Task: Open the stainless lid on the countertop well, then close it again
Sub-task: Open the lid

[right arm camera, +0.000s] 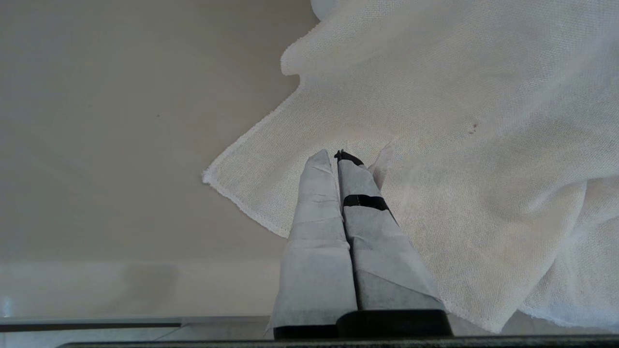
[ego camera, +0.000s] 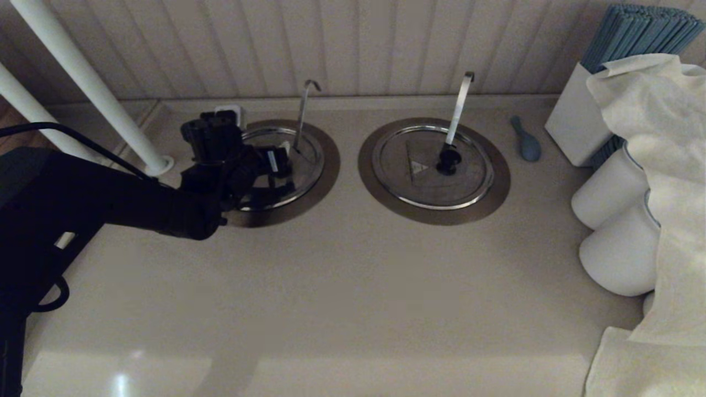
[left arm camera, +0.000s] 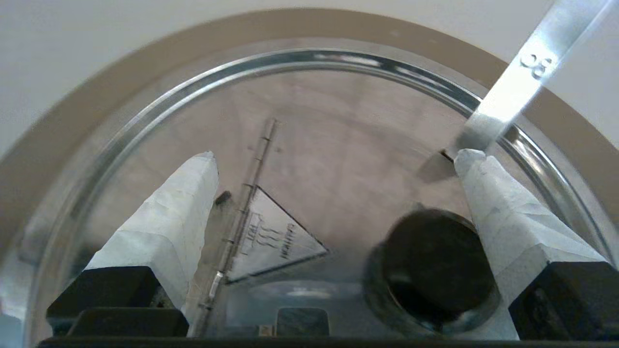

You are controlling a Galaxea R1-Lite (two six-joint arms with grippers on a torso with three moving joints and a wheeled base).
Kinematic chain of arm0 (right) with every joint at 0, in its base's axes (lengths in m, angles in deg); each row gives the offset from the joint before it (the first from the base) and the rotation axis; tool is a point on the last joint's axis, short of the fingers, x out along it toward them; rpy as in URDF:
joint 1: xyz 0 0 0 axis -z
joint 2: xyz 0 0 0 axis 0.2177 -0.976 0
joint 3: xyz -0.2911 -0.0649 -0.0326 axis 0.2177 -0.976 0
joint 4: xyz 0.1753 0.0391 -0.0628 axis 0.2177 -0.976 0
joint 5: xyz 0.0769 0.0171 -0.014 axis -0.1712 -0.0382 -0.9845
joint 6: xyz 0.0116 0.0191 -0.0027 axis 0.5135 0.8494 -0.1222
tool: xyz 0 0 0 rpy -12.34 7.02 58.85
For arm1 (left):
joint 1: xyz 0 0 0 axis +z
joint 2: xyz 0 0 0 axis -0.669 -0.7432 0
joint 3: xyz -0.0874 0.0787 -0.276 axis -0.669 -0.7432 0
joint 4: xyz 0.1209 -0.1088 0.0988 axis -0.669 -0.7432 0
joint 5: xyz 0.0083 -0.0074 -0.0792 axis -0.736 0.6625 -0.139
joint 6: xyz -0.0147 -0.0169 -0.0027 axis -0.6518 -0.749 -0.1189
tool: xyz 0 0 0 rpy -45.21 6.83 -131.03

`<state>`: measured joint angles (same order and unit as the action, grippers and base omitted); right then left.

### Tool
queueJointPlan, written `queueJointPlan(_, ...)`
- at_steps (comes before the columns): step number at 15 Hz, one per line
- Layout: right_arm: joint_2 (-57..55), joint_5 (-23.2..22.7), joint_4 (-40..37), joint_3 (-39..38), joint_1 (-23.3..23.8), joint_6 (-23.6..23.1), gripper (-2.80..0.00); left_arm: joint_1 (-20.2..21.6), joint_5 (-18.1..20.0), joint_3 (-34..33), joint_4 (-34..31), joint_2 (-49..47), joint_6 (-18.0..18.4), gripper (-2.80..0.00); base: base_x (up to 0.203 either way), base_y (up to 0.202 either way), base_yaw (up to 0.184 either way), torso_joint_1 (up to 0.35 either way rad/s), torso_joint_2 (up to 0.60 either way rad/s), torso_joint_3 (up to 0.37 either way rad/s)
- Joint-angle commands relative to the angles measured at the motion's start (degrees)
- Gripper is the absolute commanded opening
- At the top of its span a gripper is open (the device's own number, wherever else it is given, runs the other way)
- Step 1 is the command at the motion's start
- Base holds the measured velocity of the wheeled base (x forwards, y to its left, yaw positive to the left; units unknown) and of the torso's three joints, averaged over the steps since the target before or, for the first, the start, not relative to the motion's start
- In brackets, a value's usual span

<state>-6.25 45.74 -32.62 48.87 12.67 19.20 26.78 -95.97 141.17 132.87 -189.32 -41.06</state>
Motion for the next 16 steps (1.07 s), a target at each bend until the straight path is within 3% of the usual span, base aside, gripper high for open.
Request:
queueJointPlan(1,0.0,0.0,0.0,0.0,0.0,0.0,-2.8,-0.3,0.1,-0.7,0.3,0.4,-0.1,0.0,0.0,0.0,0.0,0.0,0.0,0.0)
queueJointPlan(8,-0.1,0.0,0.0,0.0,0.0,0.0,-2.8,-2.4,0.2,-2.1,0.0,-0.1,0.1,0.0,0.0,0.0,0.0,0.0,0.0,0.0)
queueJointPlan(10,0.0,0.0,0.0,0.0,0.0,0.0,-2.8,-2.3,0.1,-2.0,0.1,-0.5,0.8,0.0,0.0,0.0,0.0,0.0,0.0,0.0)
queueJointPlan(12,-0.1,0.0,0.0,0.0,0.0,0.0,-2.8,-1.9,-0.1,-2.8,0.5,-0.7,4.0,0.0,0.0,0.0,0.0,0.0,0.0,0.0)
queueJointPlan(16,0.0,0.0,0.0,0.0,0.0,0.0,-2.8,-1.5,-0.2,-2.4,0.5,-1.6,4.2,0.0,0.0,0.0,0.0,0.0,0.0,0.0)
